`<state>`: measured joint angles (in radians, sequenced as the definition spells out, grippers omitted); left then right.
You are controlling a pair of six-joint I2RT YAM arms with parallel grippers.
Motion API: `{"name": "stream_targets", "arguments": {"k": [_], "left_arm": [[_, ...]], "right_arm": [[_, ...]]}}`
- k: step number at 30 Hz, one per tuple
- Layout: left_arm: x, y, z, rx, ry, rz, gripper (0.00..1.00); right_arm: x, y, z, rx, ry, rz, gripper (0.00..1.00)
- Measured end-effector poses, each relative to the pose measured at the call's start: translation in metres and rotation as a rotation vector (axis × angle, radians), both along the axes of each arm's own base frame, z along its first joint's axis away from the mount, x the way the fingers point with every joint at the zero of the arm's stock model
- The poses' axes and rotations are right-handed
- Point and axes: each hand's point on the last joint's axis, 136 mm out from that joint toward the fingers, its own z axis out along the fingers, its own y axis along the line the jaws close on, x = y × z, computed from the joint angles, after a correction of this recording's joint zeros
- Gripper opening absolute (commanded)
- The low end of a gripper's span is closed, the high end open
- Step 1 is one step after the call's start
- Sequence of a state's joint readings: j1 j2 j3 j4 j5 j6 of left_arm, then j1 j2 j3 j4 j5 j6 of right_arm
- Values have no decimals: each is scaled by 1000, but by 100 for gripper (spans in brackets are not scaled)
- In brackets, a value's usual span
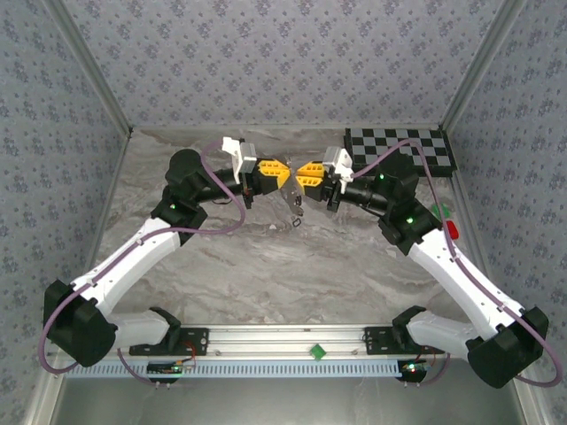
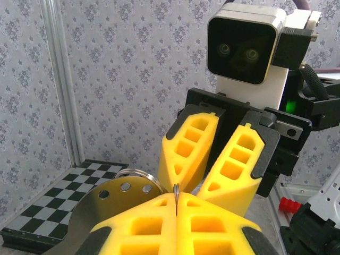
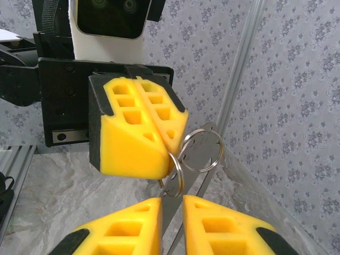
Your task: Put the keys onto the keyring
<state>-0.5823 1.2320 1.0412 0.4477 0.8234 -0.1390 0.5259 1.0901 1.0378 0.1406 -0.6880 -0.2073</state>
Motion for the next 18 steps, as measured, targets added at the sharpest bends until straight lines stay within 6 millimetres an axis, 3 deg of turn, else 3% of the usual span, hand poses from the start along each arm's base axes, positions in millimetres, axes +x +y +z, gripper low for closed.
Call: {"name": "stream_targets", "arguments": {"k": [12, 18], "left_arm": [[-5, -1, -2, 7, 0, -31, 0], [-7, -1, -2, 9, 0, -44, 0]], "right_arm": [[-5, 5, 8, -9, -25, 25, 15], [-5, 10, 0, -32, -14, 37, 15]]}}
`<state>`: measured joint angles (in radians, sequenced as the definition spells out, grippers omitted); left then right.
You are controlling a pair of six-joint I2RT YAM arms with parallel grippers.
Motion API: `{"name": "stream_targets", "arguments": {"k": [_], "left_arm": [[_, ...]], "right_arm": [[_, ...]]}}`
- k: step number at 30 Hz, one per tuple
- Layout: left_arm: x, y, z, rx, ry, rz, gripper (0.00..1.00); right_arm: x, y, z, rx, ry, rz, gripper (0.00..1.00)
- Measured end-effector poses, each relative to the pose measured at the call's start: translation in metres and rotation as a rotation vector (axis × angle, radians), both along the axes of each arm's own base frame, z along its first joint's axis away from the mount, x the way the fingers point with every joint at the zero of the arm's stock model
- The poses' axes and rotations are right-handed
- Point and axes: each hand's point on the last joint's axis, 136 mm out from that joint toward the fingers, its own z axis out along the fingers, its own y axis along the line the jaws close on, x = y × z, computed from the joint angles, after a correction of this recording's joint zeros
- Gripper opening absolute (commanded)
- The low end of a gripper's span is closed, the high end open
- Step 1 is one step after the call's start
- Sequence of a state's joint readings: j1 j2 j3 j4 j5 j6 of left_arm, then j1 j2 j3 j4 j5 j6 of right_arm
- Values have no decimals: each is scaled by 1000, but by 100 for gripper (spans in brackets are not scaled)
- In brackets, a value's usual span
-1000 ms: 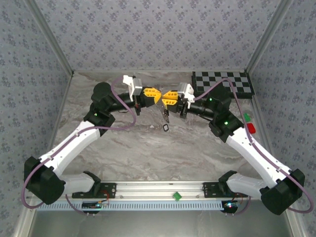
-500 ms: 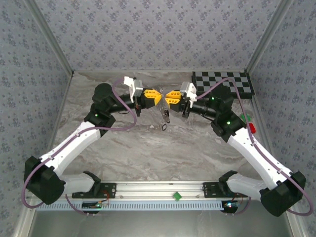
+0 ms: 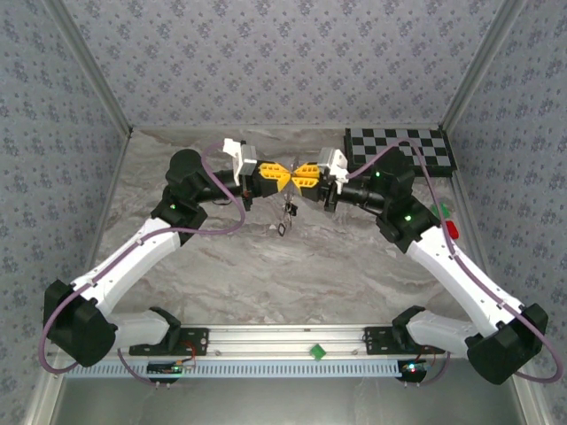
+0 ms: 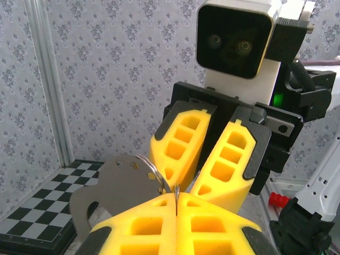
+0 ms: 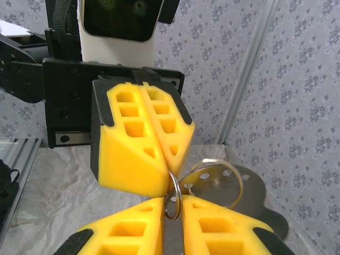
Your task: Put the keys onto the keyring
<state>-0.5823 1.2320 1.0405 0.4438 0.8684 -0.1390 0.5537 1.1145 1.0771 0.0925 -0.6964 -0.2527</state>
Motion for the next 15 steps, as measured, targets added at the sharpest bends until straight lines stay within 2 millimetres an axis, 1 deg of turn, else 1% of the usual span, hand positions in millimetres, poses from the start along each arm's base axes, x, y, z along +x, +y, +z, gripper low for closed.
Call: {"name": "stream_targets", "arguments": {"k": [3, 4, 6, 12, 13, 14, 15], "left_arm": [[0, 1, 0, 1, -1, -3, 0], [0, 1, 0, 1, -1, -3, 0], [0, 1, 0, 1, -2, -4, 0], [1, 3, -1, 5, -10, -6, 0], [1, 3, -1, 5, -9, -6, 5], [1, 3, -1, 6, -9, -5, 12], [2, 4, -1, 7, -12, -4, 15]], "right_arm": [[0, 2, 0, -5, 2, 4, 12], [0, 2, 0, -6, -2, 4, 9], [-1, 3, -1, -10, -7, 6, 0], [-2, 5, -2, -29, -24, -6, 0], [-2, 6, -2, -35, -29, -13, 0], [-2, 6, -3, -42, -35, -21, 0], [-2, 6, -4, -51, -42, -31, 0]]}}
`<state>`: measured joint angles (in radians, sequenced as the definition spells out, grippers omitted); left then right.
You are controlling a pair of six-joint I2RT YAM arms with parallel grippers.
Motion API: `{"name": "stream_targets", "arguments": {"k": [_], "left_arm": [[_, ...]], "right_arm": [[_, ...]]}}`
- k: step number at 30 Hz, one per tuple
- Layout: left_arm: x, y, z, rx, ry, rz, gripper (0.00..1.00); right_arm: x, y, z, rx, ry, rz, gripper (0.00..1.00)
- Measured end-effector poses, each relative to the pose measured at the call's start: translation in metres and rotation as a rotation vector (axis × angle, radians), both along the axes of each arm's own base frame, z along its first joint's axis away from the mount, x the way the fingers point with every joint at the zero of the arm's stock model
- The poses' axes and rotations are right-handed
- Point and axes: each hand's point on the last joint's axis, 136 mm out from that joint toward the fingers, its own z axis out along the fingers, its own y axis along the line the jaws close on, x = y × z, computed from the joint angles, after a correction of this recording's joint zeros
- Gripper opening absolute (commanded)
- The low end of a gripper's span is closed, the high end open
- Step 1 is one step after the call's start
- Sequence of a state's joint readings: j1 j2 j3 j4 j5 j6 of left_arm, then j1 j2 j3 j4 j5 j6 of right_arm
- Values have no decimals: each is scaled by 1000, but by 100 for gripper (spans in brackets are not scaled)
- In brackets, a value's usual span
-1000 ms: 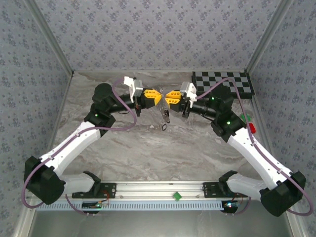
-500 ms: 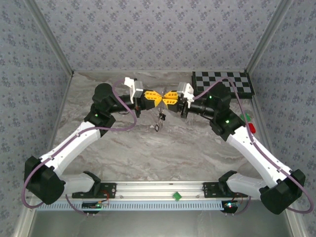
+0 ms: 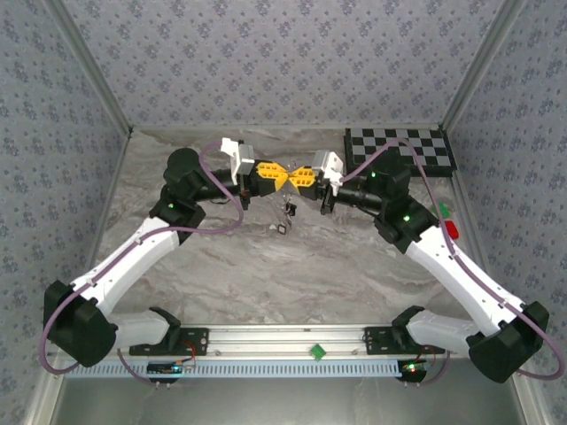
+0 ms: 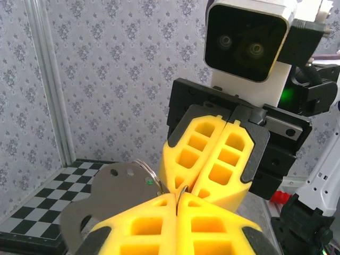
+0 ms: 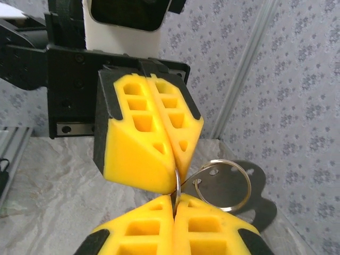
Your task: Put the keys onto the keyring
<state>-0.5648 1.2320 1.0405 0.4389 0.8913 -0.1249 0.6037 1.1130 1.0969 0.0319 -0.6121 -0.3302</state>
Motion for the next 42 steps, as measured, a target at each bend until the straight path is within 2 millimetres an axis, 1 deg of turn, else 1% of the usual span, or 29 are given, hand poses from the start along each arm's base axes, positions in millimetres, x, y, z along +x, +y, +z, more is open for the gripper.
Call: {"name": "stream_targets", "arguments": {"k": [1, 2, 3, 5, 8, 11, 16, 21, 25, 28, 31, 33, 37, 40, 42], "left_arm": [[0, 0, -1, 1, 1, 1, 21], [0, 0, -1, 4, 1, 2, 33], [2, 0, -2, 6, 7, 10, 39], [6, 2, -4, 8, 25, 27, 40], [7, 2, -6, 7, 32, 34, 40], [9, 5, -8, -4, 40, 56, 40], [20, 16, -11, -27, 59, 140, 40], [22, 25, -18, -40, 63, 209, 40], [24, 30, -26, -40, 74, 249, 40], [27, 29, -33, -28, 86, 282, 39], [28, 27, -42, -11, 98, 302, 39], [29, 26, -47, -2, 103, 312, 39], [32, 27, -55, 12, 112, 332, 39], [33, 28, -56, 13, 114, 340, 39], [33, 28, -57, 15, 110, 339, 38]], "right_arm": [[-1, 1, 0, -8, -10, -7, 0], [-2, 2, -2, -20, -20, -17, 0], [-2, 3, -3, -31, -29, -27, 0], [-4, 3, -6, -56, -44, -49, 0], [-3, 4, -11, -100, -64, -89, 0], [-4, 6, -22, -161, -76, -125, 0], [-4, 4, -37, -282, -114, -201, 0], [-1, -3, -41, -377, -165, -288, 0], [5, -11, -36, -434, -192, -354, 0], [12, -16, -30, -479, -193, -406, 0], [19, -20, -29, -544, -179, -451, 0], [23, -24, -33, -607, -166, -483, 0], [31, -33, -50, -760, -143, -540, 0], [32, -40, -63, -854, -133, -562, 0], [31, -46, -67, -896, -125, -567, 0]]}}
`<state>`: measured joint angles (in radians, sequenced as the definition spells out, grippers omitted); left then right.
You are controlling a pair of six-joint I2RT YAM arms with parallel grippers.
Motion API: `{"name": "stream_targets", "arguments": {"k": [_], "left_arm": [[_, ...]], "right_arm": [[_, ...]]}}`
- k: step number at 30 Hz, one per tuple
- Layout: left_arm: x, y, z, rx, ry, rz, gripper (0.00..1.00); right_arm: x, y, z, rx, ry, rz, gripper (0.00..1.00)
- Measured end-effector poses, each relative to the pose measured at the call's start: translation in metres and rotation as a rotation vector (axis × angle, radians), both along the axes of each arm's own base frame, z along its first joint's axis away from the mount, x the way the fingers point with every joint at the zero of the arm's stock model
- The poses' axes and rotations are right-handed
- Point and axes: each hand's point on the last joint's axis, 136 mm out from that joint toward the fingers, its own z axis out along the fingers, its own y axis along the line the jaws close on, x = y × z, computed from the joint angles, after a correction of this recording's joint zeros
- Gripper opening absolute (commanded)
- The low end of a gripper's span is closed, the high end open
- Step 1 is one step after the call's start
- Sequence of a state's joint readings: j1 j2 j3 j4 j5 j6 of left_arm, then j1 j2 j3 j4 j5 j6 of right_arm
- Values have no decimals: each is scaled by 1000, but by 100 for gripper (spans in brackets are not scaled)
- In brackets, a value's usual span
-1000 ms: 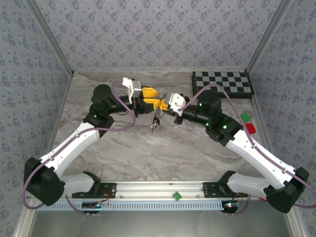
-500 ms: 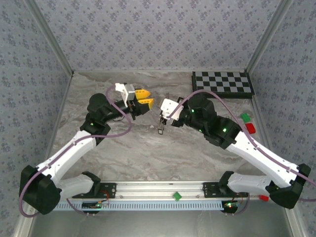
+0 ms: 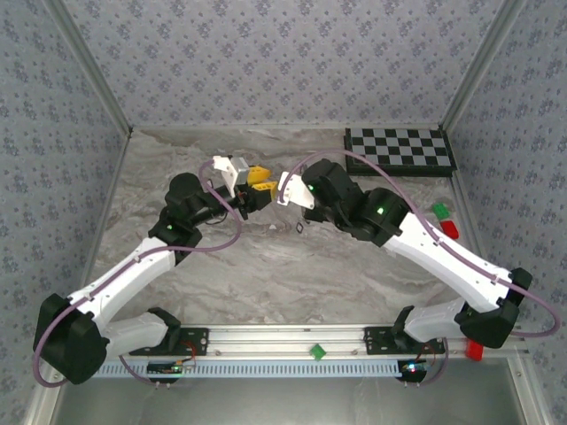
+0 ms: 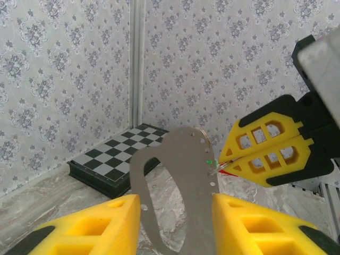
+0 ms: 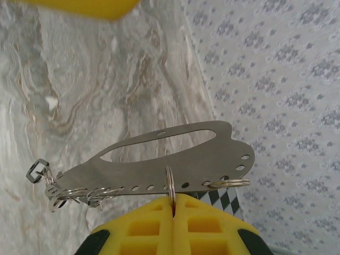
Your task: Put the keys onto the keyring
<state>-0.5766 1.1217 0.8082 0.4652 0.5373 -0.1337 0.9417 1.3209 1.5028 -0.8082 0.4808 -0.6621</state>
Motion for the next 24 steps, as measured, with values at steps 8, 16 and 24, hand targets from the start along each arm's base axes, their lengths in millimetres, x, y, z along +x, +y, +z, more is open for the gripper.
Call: {"name": "stream_targets", "arguments": {"k": [8, 16, 24], "left_arm": [[-10, -19, -24, 66, 22, -93, 32], [-29, -39, -39, 121, 14, -194, 30], [-39, -57, -15, 125, -56, -280, 28]], "right_arm": [[-13, -10, -1, -29, 96, 6, 0], [-29, -10, -1, 55, 230, 42, 0], [-41, -8, -9, 71, 310, 68, 0]]}}
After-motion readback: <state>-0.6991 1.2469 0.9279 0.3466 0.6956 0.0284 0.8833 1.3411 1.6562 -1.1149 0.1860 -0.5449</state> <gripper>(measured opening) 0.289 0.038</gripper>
